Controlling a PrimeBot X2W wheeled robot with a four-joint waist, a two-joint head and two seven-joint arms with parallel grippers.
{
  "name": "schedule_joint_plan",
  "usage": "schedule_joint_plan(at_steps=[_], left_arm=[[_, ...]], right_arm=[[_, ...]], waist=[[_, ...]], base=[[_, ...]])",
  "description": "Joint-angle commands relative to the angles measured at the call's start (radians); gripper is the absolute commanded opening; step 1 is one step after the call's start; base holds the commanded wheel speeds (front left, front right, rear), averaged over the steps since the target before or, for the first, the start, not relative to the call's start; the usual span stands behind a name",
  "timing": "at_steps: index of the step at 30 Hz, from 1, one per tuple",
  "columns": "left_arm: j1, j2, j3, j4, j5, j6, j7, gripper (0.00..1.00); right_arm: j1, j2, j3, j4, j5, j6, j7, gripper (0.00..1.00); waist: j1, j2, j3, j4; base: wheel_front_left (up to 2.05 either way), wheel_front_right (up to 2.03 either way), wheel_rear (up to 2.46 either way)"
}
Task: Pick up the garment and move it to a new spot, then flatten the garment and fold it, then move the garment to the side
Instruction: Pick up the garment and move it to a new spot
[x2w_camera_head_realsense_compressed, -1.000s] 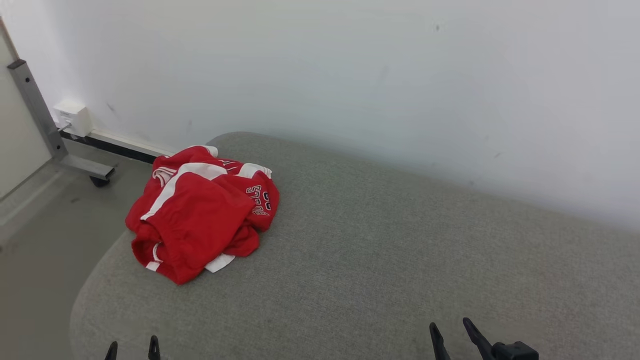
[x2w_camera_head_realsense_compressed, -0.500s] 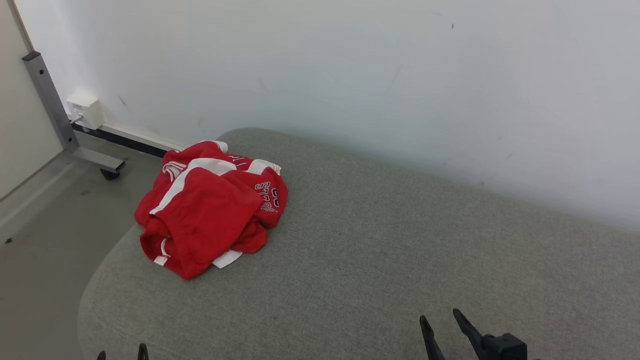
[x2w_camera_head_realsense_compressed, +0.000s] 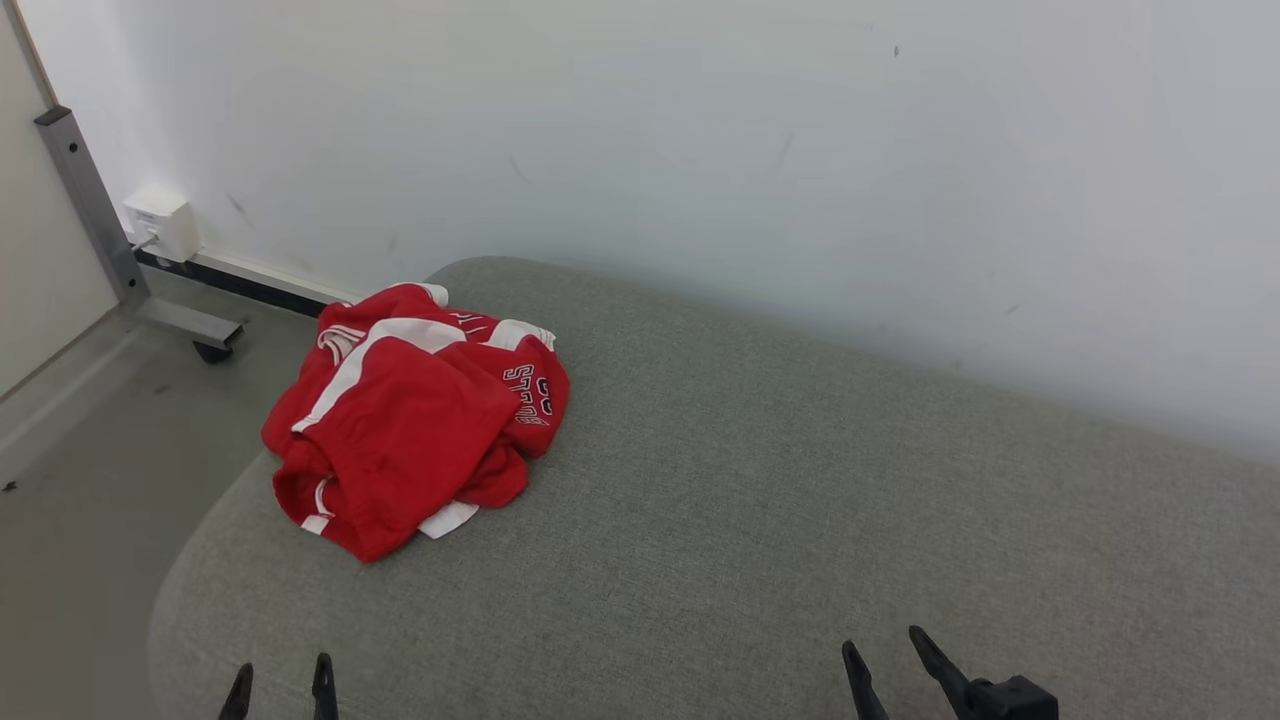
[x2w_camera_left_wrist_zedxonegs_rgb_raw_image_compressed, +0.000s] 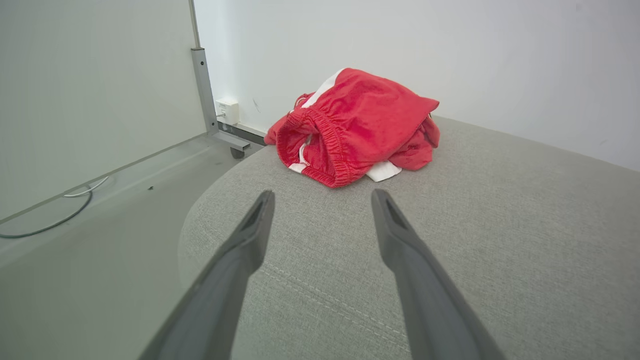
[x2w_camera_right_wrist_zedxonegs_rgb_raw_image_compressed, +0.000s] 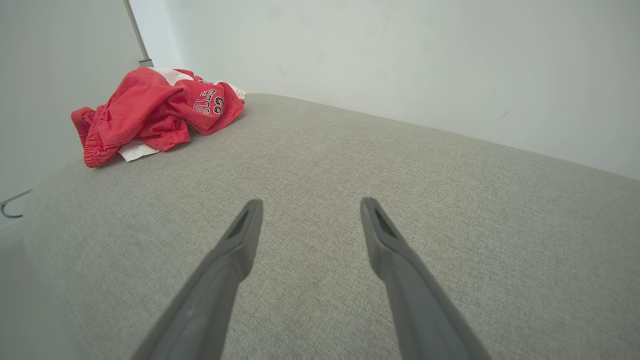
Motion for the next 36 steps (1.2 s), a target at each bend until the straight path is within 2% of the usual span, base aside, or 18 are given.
schedule_joint_plan(at_steps=[1,6,10,14,19,22,27,34,35,36], left_arm=[[-0.018,0.006,0.000,0.002,-0.010,-0.002,-0.001,1.00],[-0.143,0.017,0.015,0.082,-0.056,-0.006,0.050,1.00],[-0.281,0.038,0.034,0.154,-0.115,-0.009,0.092,1.00],[-0.407,0.054,0.059,0.232,-0.218,-0.015,0.142,1.00],[-0.514,0.091,0.054,0.322,-0.300,-0.015,0.230,1.00],[-0.550,0.109,0.053,0.371,-0.325,-0.015,0.264,1.00],[-0.593,0.133,0.062,0.428,-0.326,0.015,0.272,1.00],[-0.631,0.161,0.059,0.494,-0.327,0.029,0.296,1.00],[-0.635,0.164,0.057,0.505,-0.329,0.027,0.305,0.93],[-0.638,0.168,0.053,0.512,-0.330,0.023,0.312,0.32]], right_arm=[[0.004,-0.005,0.001,-0.007,-0.001,-0.002,-0.001,1.00],[-0.003,-0.040,0.030,-0.066,-0.010,-0.002,0.043,1.00],[-0.031,-0.091,0.049,-0.154,-0.017,-0.002,0.096,1.00],[-0.053,-0.138,0.055,-0.250,-0.013,-0.002,0.148,1.00],[-0.061,-0.174,0.050,-0.363,-0.017,-0.002,0.198,1.00],[-0.056,-0.185,0.043,-0.411,-0.023,-0.002,0.220,1.00],[-0.050,-0.188,0.021,-0.461,-0.030,-0.002,0.236,1.00],[-0.054,-0.171,0.017,-0.473,-0.032,-0.002,0.237,1.00],[-0.057,-0.169,0.018,-0.472,-0.031,-0.002,0.236,1.00],[-0.059,-0.167,0.019,-0.470,-0.031,-0.002,0.234,1.00]], waist=[[0.0000,-0.0001,0.006,-0.006],[0.0000,-0.0001,0.058,-0.060],[0.0000,-0.0001,0.154,-0.119],[0.0000,-0.0001,0.249,-0.172],[0.0000,-0.0001,0.351,-0.218],[0.0000,-0.0001,0.391,-0.234],[0.0000,-0.0001,0.439,-0.248],[0.0000,-0.0001,0.466,-0.259],[0.0000,-0.0001,0.468,-0.261],[0.0000,-0.0001,0.468,-0.262]], base=[[0.00,0.00,0.00],[0.00,0.00,0.00],[0.00,0.00,0.00],[0.00,0.00,0.00],[0.00,0.00,0.00],[0.00,0.00,0.00],[0.00,0.00,0.00],[0.00,0.00,0.00],[0.00,0.00,0.00],[0.00,0.00,0.00]])
